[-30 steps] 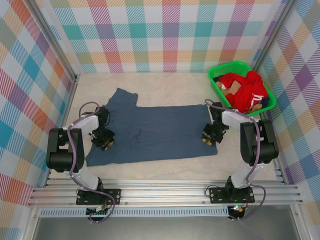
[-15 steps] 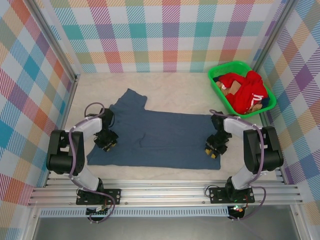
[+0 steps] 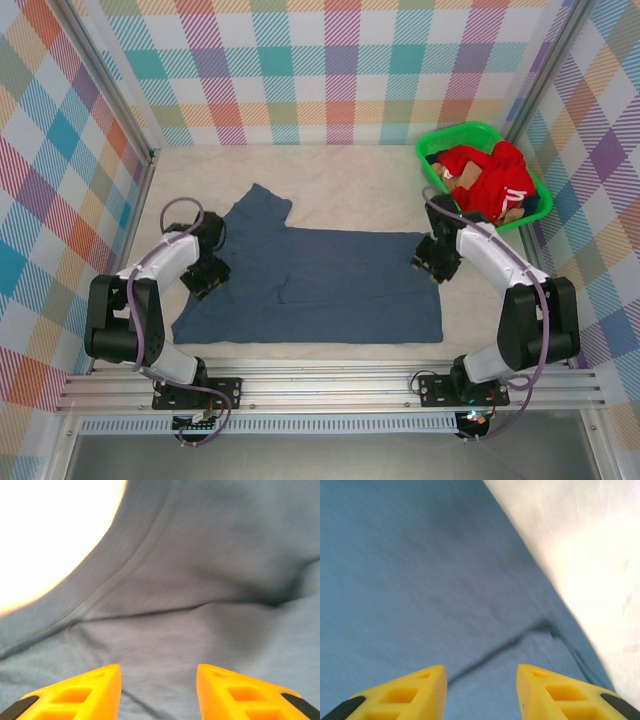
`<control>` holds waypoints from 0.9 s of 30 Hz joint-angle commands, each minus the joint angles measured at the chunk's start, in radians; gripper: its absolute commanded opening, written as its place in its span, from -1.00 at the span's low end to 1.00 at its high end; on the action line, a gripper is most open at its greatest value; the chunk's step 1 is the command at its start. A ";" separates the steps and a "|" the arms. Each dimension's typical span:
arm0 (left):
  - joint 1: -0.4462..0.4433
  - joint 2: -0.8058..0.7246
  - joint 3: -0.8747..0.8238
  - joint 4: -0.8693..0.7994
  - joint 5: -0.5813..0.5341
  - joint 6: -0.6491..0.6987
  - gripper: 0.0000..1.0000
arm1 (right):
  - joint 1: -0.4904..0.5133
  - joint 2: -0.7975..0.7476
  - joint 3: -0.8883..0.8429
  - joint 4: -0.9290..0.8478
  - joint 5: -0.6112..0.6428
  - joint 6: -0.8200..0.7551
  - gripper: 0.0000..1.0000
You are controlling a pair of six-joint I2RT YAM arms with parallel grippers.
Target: Fold and stack the t-shirts
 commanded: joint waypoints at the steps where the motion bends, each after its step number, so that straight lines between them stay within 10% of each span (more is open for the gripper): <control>1: 0.008 0.036 0.150 0.013 -0.013 0.030 -0.11 | 0.001 0.087 0.094 0.111 0.145 -0.089 -0.18; 27: 0.011 0.251 0.484 0.162 0.213 0.136 -0.11 | -0.090 0.530 0.328 0.235 0.129 -0.077 -0.36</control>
